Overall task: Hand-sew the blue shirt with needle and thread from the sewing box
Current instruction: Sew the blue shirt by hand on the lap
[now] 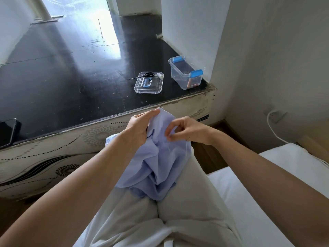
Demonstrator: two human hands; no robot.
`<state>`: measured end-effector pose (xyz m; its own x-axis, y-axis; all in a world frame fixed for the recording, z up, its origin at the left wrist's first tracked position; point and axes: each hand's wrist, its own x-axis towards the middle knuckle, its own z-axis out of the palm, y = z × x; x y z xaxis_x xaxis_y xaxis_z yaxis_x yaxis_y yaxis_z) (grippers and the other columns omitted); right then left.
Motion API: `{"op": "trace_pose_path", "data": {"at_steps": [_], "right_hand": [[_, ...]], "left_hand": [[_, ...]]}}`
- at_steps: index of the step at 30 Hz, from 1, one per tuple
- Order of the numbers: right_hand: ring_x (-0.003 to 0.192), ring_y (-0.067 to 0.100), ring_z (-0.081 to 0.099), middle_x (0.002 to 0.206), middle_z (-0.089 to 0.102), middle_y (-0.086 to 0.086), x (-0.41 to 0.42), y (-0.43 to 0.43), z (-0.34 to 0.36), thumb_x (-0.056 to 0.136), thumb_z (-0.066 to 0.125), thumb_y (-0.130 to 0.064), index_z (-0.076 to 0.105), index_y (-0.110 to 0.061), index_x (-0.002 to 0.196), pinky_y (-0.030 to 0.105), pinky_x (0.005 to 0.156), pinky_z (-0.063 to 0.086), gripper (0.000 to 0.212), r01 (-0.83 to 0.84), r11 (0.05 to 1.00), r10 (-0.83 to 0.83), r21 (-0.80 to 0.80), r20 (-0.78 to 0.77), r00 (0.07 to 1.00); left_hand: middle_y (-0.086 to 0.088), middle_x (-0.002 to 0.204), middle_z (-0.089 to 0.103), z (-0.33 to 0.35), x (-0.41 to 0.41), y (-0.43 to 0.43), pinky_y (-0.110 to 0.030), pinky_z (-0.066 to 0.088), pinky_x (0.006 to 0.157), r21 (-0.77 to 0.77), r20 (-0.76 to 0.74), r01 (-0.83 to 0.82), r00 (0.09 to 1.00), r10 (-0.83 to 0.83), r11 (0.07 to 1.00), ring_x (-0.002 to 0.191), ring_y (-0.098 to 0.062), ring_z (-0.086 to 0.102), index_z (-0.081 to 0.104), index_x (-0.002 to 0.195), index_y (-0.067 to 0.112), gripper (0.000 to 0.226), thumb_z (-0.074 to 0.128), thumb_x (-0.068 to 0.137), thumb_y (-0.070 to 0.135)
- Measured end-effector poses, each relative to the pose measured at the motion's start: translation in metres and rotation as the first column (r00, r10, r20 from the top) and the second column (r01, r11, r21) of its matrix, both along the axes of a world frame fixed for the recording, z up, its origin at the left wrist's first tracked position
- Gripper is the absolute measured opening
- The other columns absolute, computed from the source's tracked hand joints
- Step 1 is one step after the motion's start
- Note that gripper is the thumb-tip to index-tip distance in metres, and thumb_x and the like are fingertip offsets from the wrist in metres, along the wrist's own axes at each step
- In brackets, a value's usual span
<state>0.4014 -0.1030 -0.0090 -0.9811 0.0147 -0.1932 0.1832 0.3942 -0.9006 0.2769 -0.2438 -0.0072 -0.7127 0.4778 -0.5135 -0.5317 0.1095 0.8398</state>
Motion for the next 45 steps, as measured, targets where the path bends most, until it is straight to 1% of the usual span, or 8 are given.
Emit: {"op": "trace_pose_path", "data": {"at_steps": [5,12,16,21,24,30,35,45], "right_hand": [[0.053,0.003,0.053,0.062,0.061,-0.008,-0.015,0.0,-0.008,0.087,0.072,-0.025,0.068,-0.006,0.095,0.016,0.055,0.046,0.021,0.388,0.922,-0.374,-0.019,-0.309,0.874],[0.061,0.009,0.057,0.068,0.064,-0.004,-0.031,-0.011,-0.016,0.083,0.075,-0.031,0.072,-0.008,0.085,0.018,0.06,0.05,0.023,0.545,0.835,-0.471,0.074,-0.417,0.778],[0.062,0.011,0.056,0.071,0.066,0.009,-0.029,-0.011,-0.016,0.087,0.072,-0.022,0.071,-0.004,0.084,0.02,0.06,0.05,0.018,0.501,0.864,-0.443,0.045,-0.407,0.799],[0.052,0.005,0.047,0.059,0.056,-0.003,-0.025,-0.009,-0.017,0.087,0.07,-0.011,0.065,-0.017,0.071,0.014,0.055,0.044,0.019,0.307,0.949,-0.263,0.071,-0.355,0.897],[0.055,0.006,0.047,0.062,0.056,-0.002,-0.025,-0.007,-0.018,0.089,0.069,-0.013,0.066,-0.011,0.079,0.016,0.055,0.044,0.01,0.357,0.933,-0.323,0.031,-0.361,0.875],[0.063,0.011,0.059,0.074,0.067,0.003,-0.029,-0.009,-0.017,0.081,0.075,-0.037,0.071,-0.008,0.087,0.016,0.059,0.051,0.03,0.516,0.857,-0.473,-0.006,-0.406,0.782],[0.062,0.011,0.058,0.069,0.065,-0.001,-0.031,-0.01,-0.019,0.085,0.074,-0.027,0.071,-0.011,0.082,0.016,0.06,0.051,0.017,0.511,0.86,-0.471,-0.014,-0.41,0.781],[0.059,0.023,0.049,0.072,0.06,0.026,-0.021,-0.006,-0.02,0.089,0.068,-0.018,0.069,0.004,0.091,0.023,0.058,0.046,0.022,0.249,0.966,-0.256,-0.07,-0.375,0.891]], "left_hand": [[-0.022,0.109,0.068,-0.004,-0.002,0.002,-0.038,0.054,0.079,-0.011,0.029,0.054,0.998,-0.054,0.998,0.085,-0.029,0.065,0.067,0.114,0.0,0.046,0.077,0.081,0.03],[-0.022,0.115,0.067,-0.003,-0.001,0.002,-0.038,0.052,0.082,-0.038,0.027,0.106,0.994,-0.105,0.994,0.089,-0.028,0.065,0.069,0.115,0.002,0.05,0.08,0.078,0.034],[-0.018,0.099,0.066,-0.005,-0.001,0.002,-0.035,0.051,0.076,-0.038,0.022,0.108,0.994,-0.107,0.993,0.084,-0.026,0.062,0.069,0.112,0.001,0.047,0.08,0.078,0.031],[-0.021,0.11,0.066,-0.008,-0.005,0.004,-0.037,0.054,0.082,-0.023,0.012,0.096,0.995,-0.096,0.995,0.088,-0.027,0.063,0.065,0.116,-0.001,0.05,0.077,0.08,0.032],[-0.016,0.1,0.064,-0.006,-0.007,0.004,-0.031,0.053,0.073,-0.034,-0.024,0.115,0.993,-0.115,0.993,0.083,-0.022,0.061,0.064,0.107,0.004,0.037,0.069,0.086,0.033],[-0.021,0.118,0.067,-0.007,-0.005,0.006,-0.038,0.053,0.086,-0.055,0.012,0.135,0.991,-0.134,0.989,0.095,-0.029,0.065,0.068,0.117,0.005,0.051,0.079,0.078,0.037],[-0.025,0.124,0.062,-0.005,-0.008,0.004,-0.036,0.048,0.081,-0.092,0.017,0.173,0.985,-0.172,0.981,0.094,-0.027,0.06,0.068,0.118,0.005,0.052,0.076,0.08,0.039],[-0.022,0.11,0.064,-0.008,-0.008,0.005,-0.04,0.05,0.094,-0.076,-0.063,0.126,0.989,-0.131,0.989,0.095,-0.027,0.061,0.064,0.115,0.0,0.046,0.066,0.089,0.037]]}}
